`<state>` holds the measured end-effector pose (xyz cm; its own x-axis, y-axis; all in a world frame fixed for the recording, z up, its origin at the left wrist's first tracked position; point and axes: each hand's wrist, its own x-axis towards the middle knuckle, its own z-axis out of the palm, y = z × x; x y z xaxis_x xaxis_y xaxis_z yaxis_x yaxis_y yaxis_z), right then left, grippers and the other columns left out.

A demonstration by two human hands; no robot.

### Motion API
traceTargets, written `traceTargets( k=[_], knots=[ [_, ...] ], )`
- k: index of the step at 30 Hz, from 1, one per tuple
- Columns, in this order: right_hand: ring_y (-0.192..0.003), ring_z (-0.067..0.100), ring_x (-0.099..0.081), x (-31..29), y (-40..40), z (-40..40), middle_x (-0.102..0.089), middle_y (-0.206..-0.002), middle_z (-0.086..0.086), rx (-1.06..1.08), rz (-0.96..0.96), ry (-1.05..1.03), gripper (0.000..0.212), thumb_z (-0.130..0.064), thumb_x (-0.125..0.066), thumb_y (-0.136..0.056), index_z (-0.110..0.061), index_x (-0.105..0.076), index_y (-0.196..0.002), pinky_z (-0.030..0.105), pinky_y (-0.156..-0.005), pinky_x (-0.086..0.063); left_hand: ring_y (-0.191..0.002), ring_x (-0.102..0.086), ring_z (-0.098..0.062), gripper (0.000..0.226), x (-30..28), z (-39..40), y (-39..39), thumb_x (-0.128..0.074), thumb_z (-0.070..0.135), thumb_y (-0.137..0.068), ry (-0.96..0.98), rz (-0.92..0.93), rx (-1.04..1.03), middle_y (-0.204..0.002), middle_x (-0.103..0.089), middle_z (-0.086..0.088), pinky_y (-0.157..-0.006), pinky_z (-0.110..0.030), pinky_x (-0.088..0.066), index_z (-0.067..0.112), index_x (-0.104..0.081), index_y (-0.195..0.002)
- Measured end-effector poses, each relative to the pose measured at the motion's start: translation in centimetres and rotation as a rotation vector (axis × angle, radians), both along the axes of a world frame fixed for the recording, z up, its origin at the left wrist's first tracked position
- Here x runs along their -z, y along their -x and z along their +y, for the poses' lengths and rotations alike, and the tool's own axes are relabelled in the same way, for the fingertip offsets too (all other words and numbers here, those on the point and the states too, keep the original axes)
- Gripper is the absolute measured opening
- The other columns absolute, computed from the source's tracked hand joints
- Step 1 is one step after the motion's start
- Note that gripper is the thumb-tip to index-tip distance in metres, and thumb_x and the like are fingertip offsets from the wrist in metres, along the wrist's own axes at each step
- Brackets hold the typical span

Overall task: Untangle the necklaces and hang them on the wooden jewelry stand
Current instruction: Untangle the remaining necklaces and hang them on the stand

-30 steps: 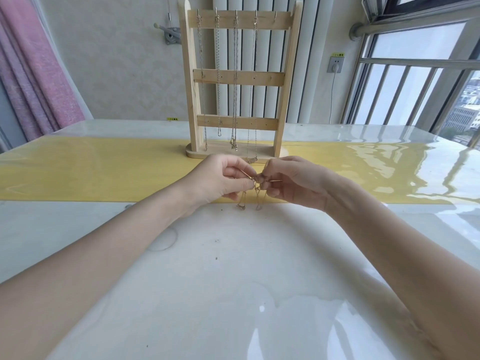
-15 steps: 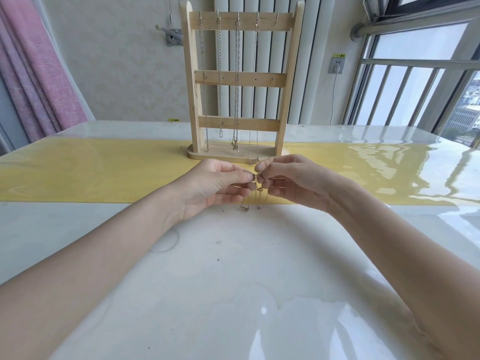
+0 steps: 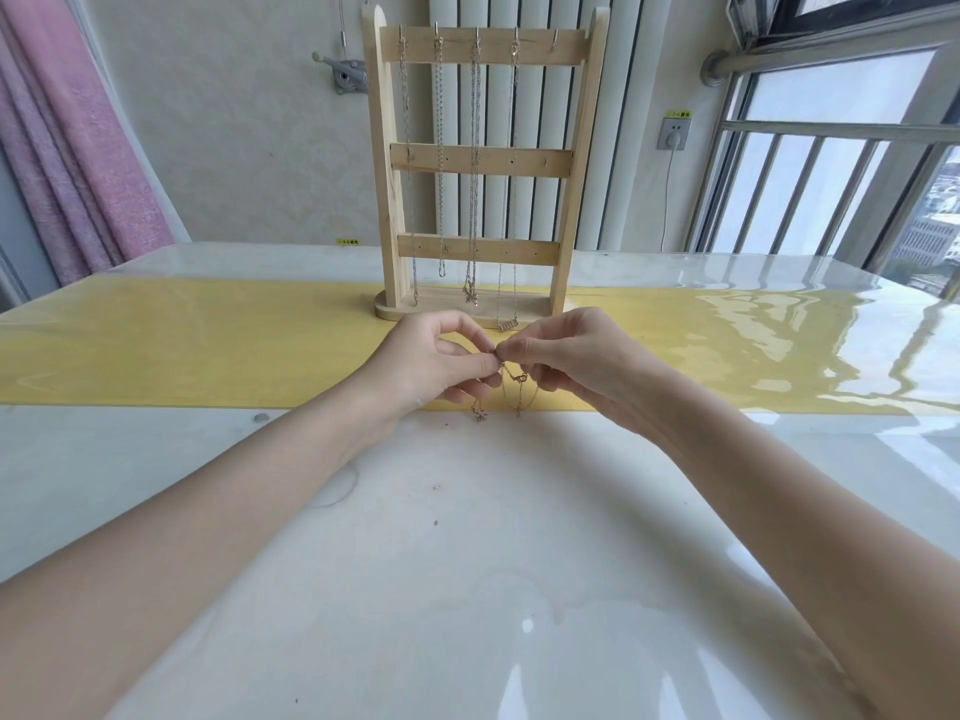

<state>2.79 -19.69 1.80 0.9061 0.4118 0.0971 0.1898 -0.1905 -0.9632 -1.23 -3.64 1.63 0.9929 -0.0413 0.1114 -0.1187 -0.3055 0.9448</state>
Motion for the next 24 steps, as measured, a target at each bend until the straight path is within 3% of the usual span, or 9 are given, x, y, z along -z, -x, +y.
traceTargets(
  k=[4,7,10,13,16,20,24],
  knots=[
    [-0.051,0.009,-0.042,-0.07,0.06,-0.08,-0.049,-0.056,0.002,-0.021,0.023,0.009,0.017,-0.004,-0.069,-0.083,-0.005,-0.066,-0.066,0.019,-0.051,-0.034,-0.056,-0.063,-0.007,0.015,-0.1,-0.03,0.14,-0.065,0.007,-0.086,-0.01,0.015,0.039,-0.07,-0.072,0.0,-0.054,-0.015,-0.048,0.017,-0.055,-0.08],
    [-0.058,0.011,-0.046,-0.29,0.05,-0.29,-0.054,-0.063,0.001,-0.049,0.064,0.041,0.02,-0.008,-0.066,-0.085,-0.01,-0.064,-0.065,0.02,-0.054,-0.037,-0.064,-0.064,-0.007,0.01,-0.29,0.06,0.22,-0.064,0.009,-0.086,0.111,0.116,0.073,-0.08,-0.072,-0.001,-0.056,-0.016,-0.048,0.017,-0.059,-0.082],
    [-0.064,0.011,-0.049,-0.43,0.02,-0.68,-0.062,-0.068,-0.004,-0.135,0.128,0.065,0.021,-0.01,-0.061,-0.087,-0.013,-0.065,-0.067,0.021,-0.06,-0.039,-0.061,-0.061,-0.006,0.007,-0.39,0.19,0.19,-0.062,0.01,-0.086,0.248,0.243,0.128,-0.078,-0.069,0.002,-0.053,-0.015,-0.048,0.013,-0.064,-0.08],
    [-0.067,0.01,-0.047,-0.52,0.09,-0.81,-0.064,-0.067,-0.007,-0.149,0.062,0.129,0.022,-0.007,-0.06,-0.087,-0.012,-0.066,-0.067,0.022,-0.06,-0.038,-0.057,-0.058,-0.006,0.004,-0.38,0.38,0.07,-0.062,0.011,-0.086,0.236,0.291,0.155,-0.077,-0.068,0.0,-0.051,-0.015,-0.047,0.009,-0.065,-0.083],
    [-0.067,0.011,-0.045,-0.43,0.09,-0.67,-0.061,-0.063,-0.006,-0.151,-0.01,0.13,0.024,-0.002,-0.061,-0.086,-0.01,-0.064,-0.064,0.022,-0.058,-0.036,-0.057,-0.059,-0.005,0.004,-0.52,0.61,0.1,-0.063,0.009,-0.084,0.223,0.299,0.164,-0.077,-0.069,-0.001,-0.051,-0.014,-0.048,0.007,-0.066,-0.084],
    [-0.073,0.016,-0.044,-0.08,-0.19,-0.58,-0.057,-0.076,0.006,-0.106,0.012,0.089,0.022,-0.003,-0.06,-0.086,-0.007,-0.063,-0.064,0.024,-0.06,-0.037,-0.059,-0.064,-0.006,0.005,-0.61,0.7,0.13,-0.062,0.006,-0.085,0.252,0.288,0.154,-0.077,-0.071,-0.002,-0.052,-0.013,-0.049,0.01,-0.062,-0.082],
    [-0.075,0.014,-0.045,0.32,-0.26,-0.55,-0.058,-0.075,0.003,-0.116,0.051,0.082,0.023,-0.004,-0.061,-0.085,-0.008,-0.066,-0.063,0.026,-0.065,-0.038,-0.066,-0.068,-0.009,0.013,-0.45,0.25,0.3,-0.063,0.002,-0.084,0.183,0.211,0.096,-0.075,-0.071,-0.005,-0.052,-0.015,-0.049,0.009,-0.057,-0.075]
  ],
)
